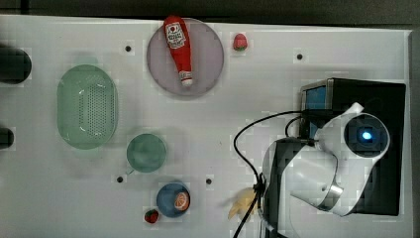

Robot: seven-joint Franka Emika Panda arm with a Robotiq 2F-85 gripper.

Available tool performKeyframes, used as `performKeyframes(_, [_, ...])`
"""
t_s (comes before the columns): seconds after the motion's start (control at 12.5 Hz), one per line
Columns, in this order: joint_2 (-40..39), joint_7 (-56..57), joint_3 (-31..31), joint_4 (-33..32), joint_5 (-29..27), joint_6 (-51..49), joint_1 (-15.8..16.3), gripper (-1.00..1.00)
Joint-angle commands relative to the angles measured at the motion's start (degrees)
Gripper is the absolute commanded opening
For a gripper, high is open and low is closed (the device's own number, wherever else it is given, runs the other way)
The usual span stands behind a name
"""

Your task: Flap open oven.

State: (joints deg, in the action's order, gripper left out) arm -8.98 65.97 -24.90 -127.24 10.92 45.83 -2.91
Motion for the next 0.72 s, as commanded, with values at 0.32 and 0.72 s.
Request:
performKeyframes(0.32, [0.29, -17.82, 3.63, -1.92, 10.93, 0.28, 5.08, -0.65])
performKeyframes(0.72, [-3.50, -35.48, 8.98, -3.07, 24.12, 0.02, 7.88, -0.65])
